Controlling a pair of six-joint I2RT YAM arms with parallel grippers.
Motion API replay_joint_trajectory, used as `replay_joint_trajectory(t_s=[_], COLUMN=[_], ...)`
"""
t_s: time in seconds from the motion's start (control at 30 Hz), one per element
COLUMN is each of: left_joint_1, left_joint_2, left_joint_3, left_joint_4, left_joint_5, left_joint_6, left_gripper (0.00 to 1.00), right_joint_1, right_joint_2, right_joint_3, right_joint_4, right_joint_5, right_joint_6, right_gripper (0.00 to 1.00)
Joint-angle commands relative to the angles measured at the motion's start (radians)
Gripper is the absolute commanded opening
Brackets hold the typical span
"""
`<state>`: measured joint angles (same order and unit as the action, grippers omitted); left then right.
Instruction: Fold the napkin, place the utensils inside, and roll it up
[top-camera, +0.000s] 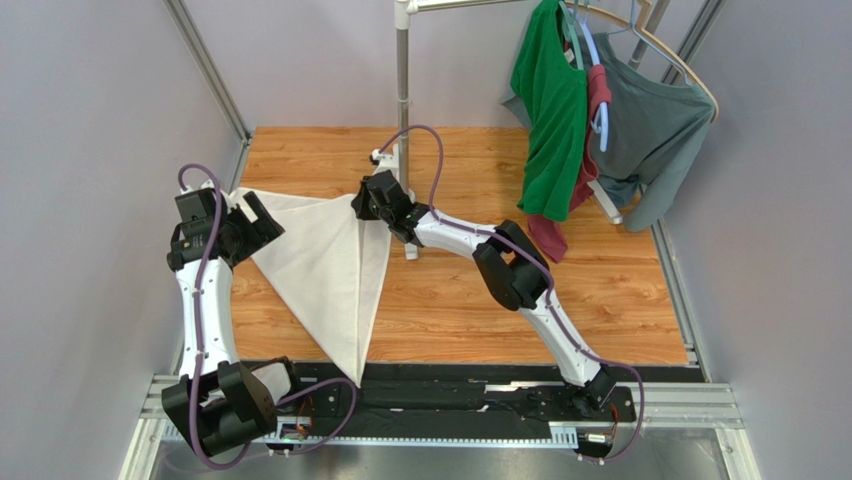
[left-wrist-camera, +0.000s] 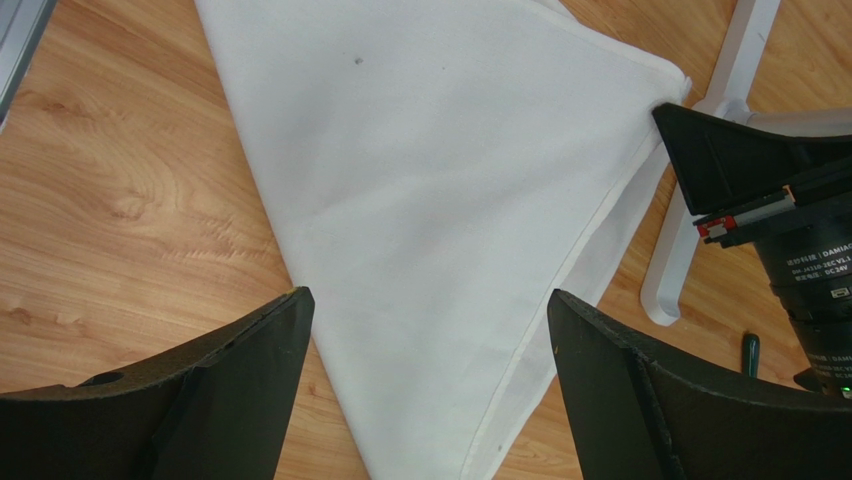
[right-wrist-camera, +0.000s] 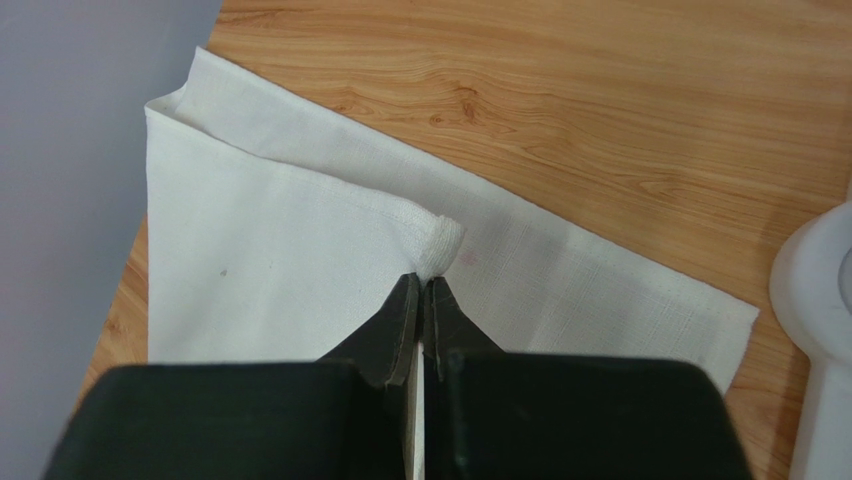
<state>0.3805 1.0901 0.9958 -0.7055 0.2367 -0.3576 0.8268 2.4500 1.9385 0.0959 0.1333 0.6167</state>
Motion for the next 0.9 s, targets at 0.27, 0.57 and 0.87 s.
replay_joint_trajectory(t_s=[0.27, 0.57, 0.87], left_joint_1=[0.005, 0.005, 0.005], left_joint_2=[-0.018, -0.021, -0.015], left_joint_3=[-0.003, -0.005, -0.006], left_joint_4=[0.028, 0.029, 0.032], left_joint_5=[0.036, 0.039, 0.053], left_joint_6=[-0.004, -0.006, -0.009], left_gripper=[0.96, 0.96, 0.96], right_joint_1=[-0.008, -0.009, -0.011], right_joint_2=[-0.134, -0.152, -0.154], right_joint_3=[-0.09, -0.144, -0.162], right_joint_4=[0.064, 0.051, 0.028], right_joint_5=[0.141, 0.213, 0.267], right_joint_6=[-0.06, -0.058, -0.054], right_gripper=[0.0, 0.0, 0.0])
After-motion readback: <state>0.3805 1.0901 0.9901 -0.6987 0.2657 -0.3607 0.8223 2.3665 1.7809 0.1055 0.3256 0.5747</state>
